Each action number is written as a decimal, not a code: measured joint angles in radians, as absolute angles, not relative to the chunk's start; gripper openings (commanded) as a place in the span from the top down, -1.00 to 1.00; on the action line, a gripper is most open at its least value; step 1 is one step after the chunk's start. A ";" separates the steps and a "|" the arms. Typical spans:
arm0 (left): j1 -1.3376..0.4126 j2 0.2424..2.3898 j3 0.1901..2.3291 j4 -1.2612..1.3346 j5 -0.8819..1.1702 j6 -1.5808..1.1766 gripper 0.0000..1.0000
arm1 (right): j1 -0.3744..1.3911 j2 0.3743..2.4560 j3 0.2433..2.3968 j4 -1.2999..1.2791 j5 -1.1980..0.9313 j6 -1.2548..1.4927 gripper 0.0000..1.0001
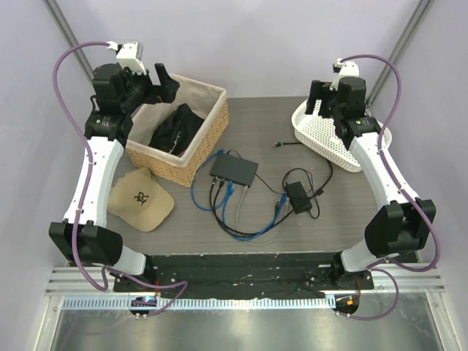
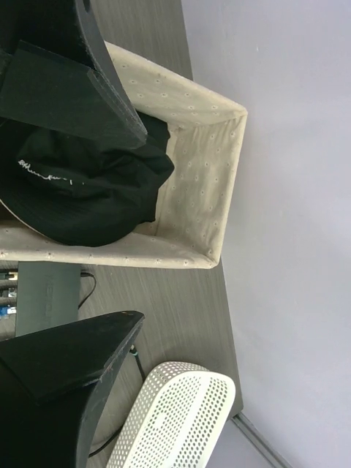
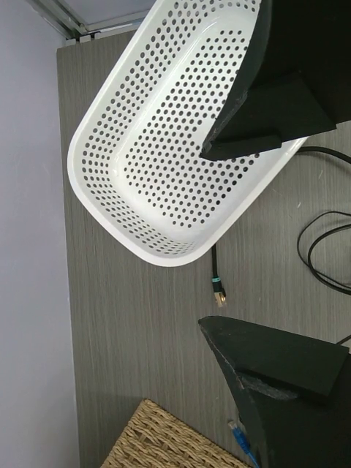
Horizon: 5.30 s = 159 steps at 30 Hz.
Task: Pull the plug from the switch port
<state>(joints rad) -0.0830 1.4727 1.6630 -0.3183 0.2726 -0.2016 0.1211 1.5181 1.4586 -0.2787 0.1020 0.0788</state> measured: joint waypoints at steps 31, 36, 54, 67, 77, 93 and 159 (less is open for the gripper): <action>-0.104 1.959 2.016 -0.656 0.089 0.113 0.56 | 0.123 1.499 1.377 -0.302 -0.335 -0.019 -0.57; -0.089 2.087 2.027 -0.708 0.023 0.113 0.49 | 0.123 1.451 1.288 -0.323 -0.377 -0.014 -0.57; 0.168 2.085 1.852 -0.677 -0.185 -0.054 0.79 | 0.123 1.423 1.193 -0.314 -0.414 0.015 -0.58; 0.219 1.741 1.482 -0.566 -0.333 -0.123 0.76 | 0.123 1.463 1.193 -0.306 -0.424 0.032 -0.57; 0.106 1.594 1.403 -0.536 -0.094 -0.143 -0.02 | 0.122 1.509 1.216 -0.335 -0.366 -0.111 0.13; -0.415 1.509 1.243 -0.487 0.111 -0.047 -0.09 | 0.123 1.924 1.439 -0.395 -0.204 -0.252 0.61; -0.390 1.826 1.403 -0.574 0.422 -0.071 1.00 | 0.274 1.924 1.439 -0.306 -0.259 -0.151 0.32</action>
<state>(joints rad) -0.3904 1.8256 1.4033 -0.5743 0.4217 -0.0708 0.2741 1.9244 1.4395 -0.3061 -0.2588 -0.1509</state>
